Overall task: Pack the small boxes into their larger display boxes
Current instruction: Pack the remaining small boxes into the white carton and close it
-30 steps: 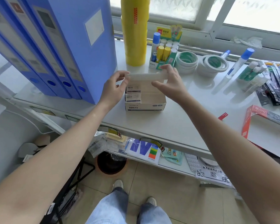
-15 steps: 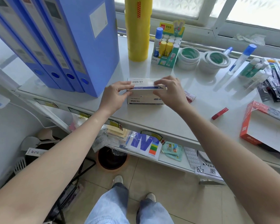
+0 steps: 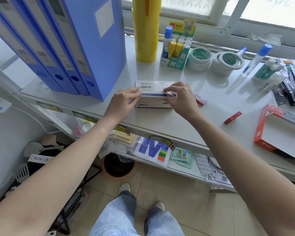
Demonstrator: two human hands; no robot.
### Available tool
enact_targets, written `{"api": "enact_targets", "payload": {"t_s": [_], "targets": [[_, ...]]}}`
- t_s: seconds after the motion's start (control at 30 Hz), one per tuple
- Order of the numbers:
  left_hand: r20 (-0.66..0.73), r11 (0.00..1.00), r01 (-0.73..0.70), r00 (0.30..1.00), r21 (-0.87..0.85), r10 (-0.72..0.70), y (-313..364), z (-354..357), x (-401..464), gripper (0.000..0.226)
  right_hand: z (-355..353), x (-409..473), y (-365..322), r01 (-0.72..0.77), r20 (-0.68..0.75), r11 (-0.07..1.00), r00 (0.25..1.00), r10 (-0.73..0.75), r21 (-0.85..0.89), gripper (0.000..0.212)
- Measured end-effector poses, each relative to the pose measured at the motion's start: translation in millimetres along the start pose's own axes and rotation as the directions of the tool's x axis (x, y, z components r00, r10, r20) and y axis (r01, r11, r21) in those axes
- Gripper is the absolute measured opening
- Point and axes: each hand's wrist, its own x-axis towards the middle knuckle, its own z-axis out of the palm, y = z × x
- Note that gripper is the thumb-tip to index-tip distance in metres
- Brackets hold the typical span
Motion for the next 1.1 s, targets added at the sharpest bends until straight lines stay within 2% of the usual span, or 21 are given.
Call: {"api": "enact_targets", "payload": {"t_s": [0.13,0.27,0.43,0.5,0.6,0.63,0.7,0.77,0.93,1.1], "targets": [[-0.016,0.971,-0.145,0.988,0.189,0.151,-4,3,-4,0.031,1,-6,2,0.042,0.0,0.998,0.999,-0.042,-0.046,0.03],[0.028,0.867,-0.269,0.959,0.42,0.284,-13,5,-9,0.032,2,-13,3,0.105,0.002,0.988,0.994,-0.105,-0.115,0.031],[0.04,0.866,-0.267,0.96,0.423,0.277,-12,7,-11,0.03,5,-14,5,0.127,0.029,0.978,0.992,-0.124,-0.165,0.035],[0.021,0.907,-0.212,0.975,0.364,0.22,-10,6,-10,0.031,6,-15,6,0.102,0.033,0.985,0.995,-0.099,-0.138,0.041],[0.01,0.991,0.069,0.997,0.112,-0.07,-6,10,-10,0.046,5,-14,3,-0.03,0.006,0.998,1.0,0.03,0.055,0.054],[0.037,0.979,0.203,0.979,-0.019,-0.202,-3,11,-9,0.053,4,-13,2,-0.094,0.011,0.987,0.996,0.094,0.131,0.057],[0.157,0.858,0.445,0.895,-0.255,-0.417,3,14,-6,0.06,3,-9,0,-0.243,0.088,0.937,0.97,0.228,0.251,0.059],[0.263,0.744,0.564,0.826,-0.359,-0.499,6,16,-2,0.06,4,-5,0,-0.369,0.174,0.863,0.929,0.327,0.344,0.054],[0.308,0.705,0.509,0.86,-0.493,-0.406,6,18,5,0.042,7,1,-3,-0.421,0.166,0.77,0.905,0.392,0.48,0.031],[0.285,0.675,0.515,0.856,-0.528,-0.431,1,9,20,0.039,9,13,-17,-0.394,0.148,0.743,0.914,0.377,0.541,0.031]]}}
